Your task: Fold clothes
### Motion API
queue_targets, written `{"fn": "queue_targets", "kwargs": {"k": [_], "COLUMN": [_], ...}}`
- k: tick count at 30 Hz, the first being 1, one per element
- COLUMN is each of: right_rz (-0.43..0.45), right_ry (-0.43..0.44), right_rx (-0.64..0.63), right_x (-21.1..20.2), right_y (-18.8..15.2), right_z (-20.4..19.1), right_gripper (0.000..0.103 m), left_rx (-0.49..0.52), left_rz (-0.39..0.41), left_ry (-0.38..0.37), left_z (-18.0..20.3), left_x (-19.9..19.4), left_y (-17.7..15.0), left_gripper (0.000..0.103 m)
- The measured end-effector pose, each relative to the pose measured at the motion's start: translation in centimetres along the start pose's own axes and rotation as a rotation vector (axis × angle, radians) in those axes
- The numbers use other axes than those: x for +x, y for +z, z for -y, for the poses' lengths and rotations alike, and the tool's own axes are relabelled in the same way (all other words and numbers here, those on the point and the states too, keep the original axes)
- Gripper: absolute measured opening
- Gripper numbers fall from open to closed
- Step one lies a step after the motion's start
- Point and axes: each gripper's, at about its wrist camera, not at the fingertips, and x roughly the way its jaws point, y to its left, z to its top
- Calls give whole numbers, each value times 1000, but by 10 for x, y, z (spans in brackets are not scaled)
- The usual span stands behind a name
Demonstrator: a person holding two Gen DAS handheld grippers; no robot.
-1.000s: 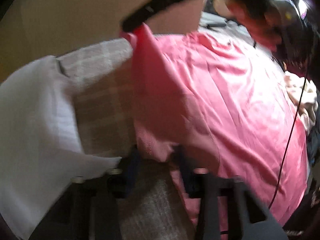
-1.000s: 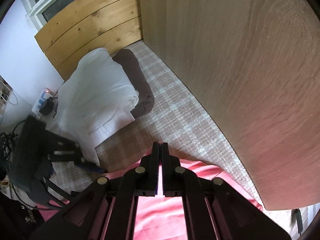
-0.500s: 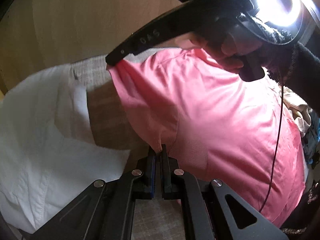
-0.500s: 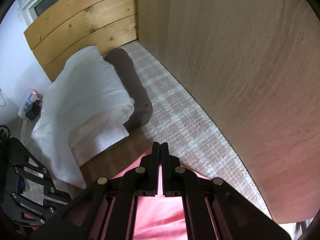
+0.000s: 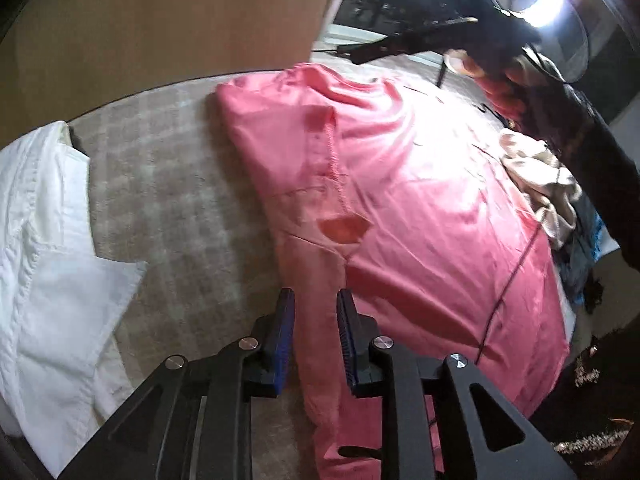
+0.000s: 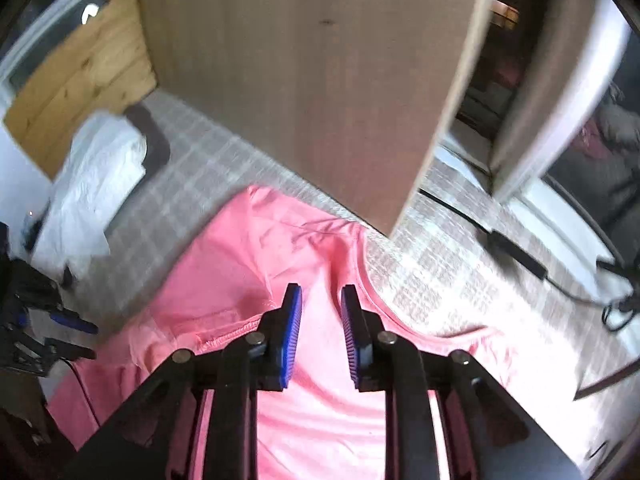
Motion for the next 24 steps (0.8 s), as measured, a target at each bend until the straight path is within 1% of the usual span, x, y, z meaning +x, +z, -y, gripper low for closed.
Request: {"fn": "queue_targets", "kwargs": {"k": [2,4,6,7,8,9,11,14,17,19,21,22,24], "right_rz": [-1,-15,-55,-77,-102,-105,-101,-24,58,113,167,178,185], "right_ry": [38,77,96,105,108,99,74,90,110,123,136,132,119], "right_rx": [-23,-71,-95,-105,-107,-102,-91,-5,85,145,206,208,195], "right_x": [8,23,43,54,64,65,65,20,-28,-60,-91,-103,-124], "right_y": [0,3,2,1,-1,-3,-8,-24,-41,-53,-64,-69,-80], "right_z": [-11,-30,-44,-51,-55,-53,-49,-32,-13,-1,11,8,-4], "right_gripper": [20,20,20,20,20,20,20,20,20,20,20,20,20], "left_rx": [12,27,45,49,48,50,51,-32,-88,-115,-137,-147,-167], "left_rz": [6,16,15,-4,-32,-64,-68,-4,46,56,59,60,60], "left_ry": [-6,-19,-16,-17,-15,-9,3,10,58,71,57,50,41], "left_z": [3,6,8,8,7,4,-2,-22,-35,-34,-28,-23,-13], "left_x": [4,10,18,27,36,42,35,-7,-53,-76,-90,-97,-110], "left_y": [7,15,23,27,29,28,27,23,5,-16,-39,-52,-79], "left_gripper": [19,19,19,19,19,19,19,17,21,21,24,26,27]}}
